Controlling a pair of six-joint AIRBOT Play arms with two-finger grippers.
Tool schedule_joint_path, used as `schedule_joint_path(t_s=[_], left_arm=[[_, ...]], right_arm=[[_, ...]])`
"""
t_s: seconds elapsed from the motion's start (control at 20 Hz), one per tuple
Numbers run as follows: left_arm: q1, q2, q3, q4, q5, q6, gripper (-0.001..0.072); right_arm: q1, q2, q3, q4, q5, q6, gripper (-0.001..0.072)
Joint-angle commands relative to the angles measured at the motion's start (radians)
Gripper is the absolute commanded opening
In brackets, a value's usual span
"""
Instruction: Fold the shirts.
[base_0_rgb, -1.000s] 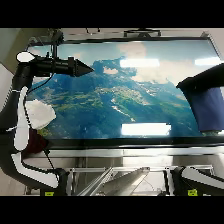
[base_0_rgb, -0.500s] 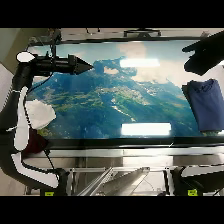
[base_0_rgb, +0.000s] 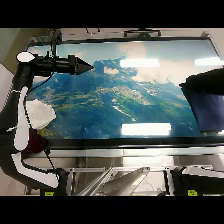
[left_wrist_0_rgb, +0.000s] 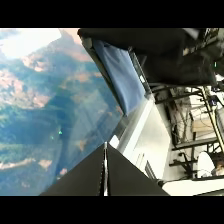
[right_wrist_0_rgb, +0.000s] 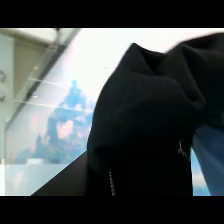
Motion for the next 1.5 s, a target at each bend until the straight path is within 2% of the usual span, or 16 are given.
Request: schedule_joint_path(t_s=[0.0, 0.25, 0.4, 0.55, 0.7, 0.75, 0.85, 0.9, 1.05, 1.2, 1.3, 1.4, 1.45], left_arm=[[0.000, -0.001, 0.000, 0.000, -0.014, 0.001, 0.0007], [0.000, -0.001, 0.000, 0.000, -0.016, 0.001, 0.0007], [0.000, -0.001, 0.000, 0.000, -0.017, -0.016, 0.0007], [0.000, -0.001, 0.000, 0.000, -0.037, -0.030, 0.0007], [0.000, -0.001, 0.000, 0.000, -0.059, -0.033, 0.0007], [0.000, -0.001, 0.000, 0.000, -0.060, -0.033, 0.0007], [0.000, -0.001, 0.000, 0.000, -0.068, -0.033, 0.0007], [0.000, -0.001, 0.000, 0.000, -0.075, -0.033, 0.0007], [0.011, 0.003, 0.001, 0.000, -0.089, -0.040, 0.0007], [0.063, 0.009, 0.063, 0.000, -0.119, -0.040, 0.0005], [0.105, 0.009, 0.153, 0.000, -0.166, -0.065, 0.0005], [0.134, 0.014, 0.225, 0.001, -0.193, -0.108, 0.0005], [0.142, 0.023, 0.240, 0.001, -0.197, -0.123, 0.0005]], right_arm=[[-0.113, 0.196, -0.343, -0.084, -0.136, 0.005, 0.0031], [-0.152, 0.300, -0.668, -0.084, -0.301, -0.019, 0.0031], [-0.152, 0.353, -0.794, -0.081, -0.412, 0.017, 0.0031], [-0.153, 0.430, -0.848, -0.089, -0.511, 0.072, 0.0031], [-0.152, 0.472, -0.850, -0.169, -0.535, 0.148, 0.0040], [-0.152, 0.471, -0.850, -0.185, -0.533, 0.157, 0.0164], [-0.153, 0.471, -0.849, -0.209, -0.516, 0.156, 0.0676], [-0.153, 0.473, -0.846, -0.231, -0.483, 0.149, 0.0701], [-0.153, 0.492, -0.806, -0.454, -0.332, 0.138, 0.0699], [-0.153, 0.527, -0.689, -0.770, -0.169, 0.325, 0.0691], [-0.150, 0.563, -0.589, -0.769, -0.091, 0.336, 0.0690], [-0.114, 0.619, -0.523, -0.661, -0.034, 0.336, 0.0686], [-0.081, 0.649, -0.510, -0.594, -0.021, 0.330, 0.0618]])
